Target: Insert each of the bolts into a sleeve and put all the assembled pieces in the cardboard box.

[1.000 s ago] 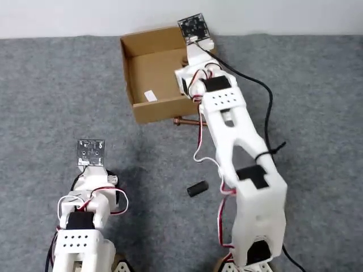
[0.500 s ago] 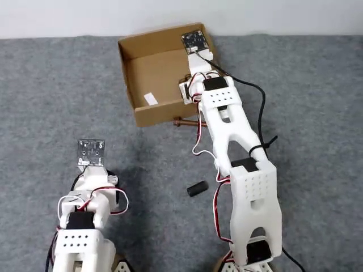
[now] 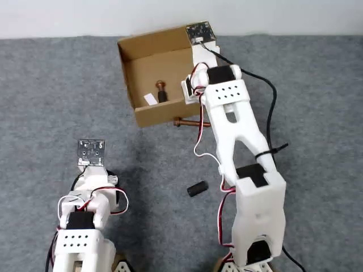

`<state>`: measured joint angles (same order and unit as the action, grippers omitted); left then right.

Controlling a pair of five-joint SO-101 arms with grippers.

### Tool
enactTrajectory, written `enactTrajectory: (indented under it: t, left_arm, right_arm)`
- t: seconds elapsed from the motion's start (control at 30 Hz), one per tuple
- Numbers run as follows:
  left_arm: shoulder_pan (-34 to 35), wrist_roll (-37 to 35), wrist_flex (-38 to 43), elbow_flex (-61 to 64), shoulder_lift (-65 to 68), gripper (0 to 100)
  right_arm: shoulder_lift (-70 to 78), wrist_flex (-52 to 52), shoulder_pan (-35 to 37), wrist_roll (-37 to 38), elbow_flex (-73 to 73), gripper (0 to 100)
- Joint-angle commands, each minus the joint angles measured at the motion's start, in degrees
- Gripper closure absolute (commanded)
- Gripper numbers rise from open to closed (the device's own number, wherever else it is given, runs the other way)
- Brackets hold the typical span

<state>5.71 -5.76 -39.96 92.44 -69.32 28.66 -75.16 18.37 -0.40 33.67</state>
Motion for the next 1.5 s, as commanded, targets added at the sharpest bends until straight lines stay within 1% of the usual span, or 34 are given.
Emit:
enactTrajectory:
  t: [0.0, 0.1, 0.23, 0.3, 0.4, 0.57, 0.7, 0.77, 0.87, 0.93, 1.0, 1.23, 1.33, 1.47]
  left_arm:
    - [0.0, 0.3, 1.5, -0.6, -0.7, 99]
    - [0.0, 0.3, 1.4, -0.6, -0.7, 99]
    - [0.0, 0.3, 1.4, -0.6, -0.7, 99]
    - [0.0, 0.3, 1.4, -0.6, -0.7, 99]
    - [0.0, 0.3, 1.4, -0.6, -0.7, 99]
    - [0.1, 0.3, 1.4, -0.6, -0.7, 99]
    - [0.1, 0.3, 1.4, -0.6, -0.7, 99]
    - [0.1, 0.3, 1.4, -0.6, -0.7, 99]
    - [0.1, 0.3, 1.4, -0.6, -0.7, 99]
    - [0.1, 0.3, 1.4, -0.6, -0.7, 99]
    - [0.1, 0.3, 1.4, -0.6, -0.7, 99]
    - [0.1, 0.3, 1.4, -0.6, -0.7, 99]
    - [0.1, 0.3, 1.4, -0.6, -0.7, 99]
    - [0.1, 0.3, 1.4, -0.6, -0.7, 99]
  right_arm:
    - [-6.6, -9.9, 0.9, -1.1, 2.8, 99.1]
    - [-8.1, -18.3, 2.2, -1.9, 2.8, 99.1]
    - [-8.3, -27.8, 5.4, -9.8, 2.7, 99.1]
    - [-9.0, -27.8, 6.3, -13.3, 1.8, 99.1]
    - [-12.1, -27.8, 8.0, -15.9, -1.9, 99.1]
    - [-22.3, -27.8, 10.8, -19.7, -15.4, 99.1]
    - [-32.7, -27.7, 11.5, -25.1, -27.9, 98.5]
    - [-36.8, -27.6, 11.3, -28.0, -33.7, 96.2]
    - [-40.3, -27.2, 11.2, -30.3, -41.0, 87.3]
    - [-40.0, -27.1, 11.6, -31.7, -43.7, 81.0]
    - [-38.2, -26.1, 12.6, -33.5, -44.5, 77.1]
    - [-26.8, -18.6, 17.0, -38.9, -44.0, 76.8]
    - [-21.8, -15.2, 18.3, -39.6, -44.0, 76.8]
    - [-17.3, -10.4, 18.3, -39.6, -44.0, 76.8]
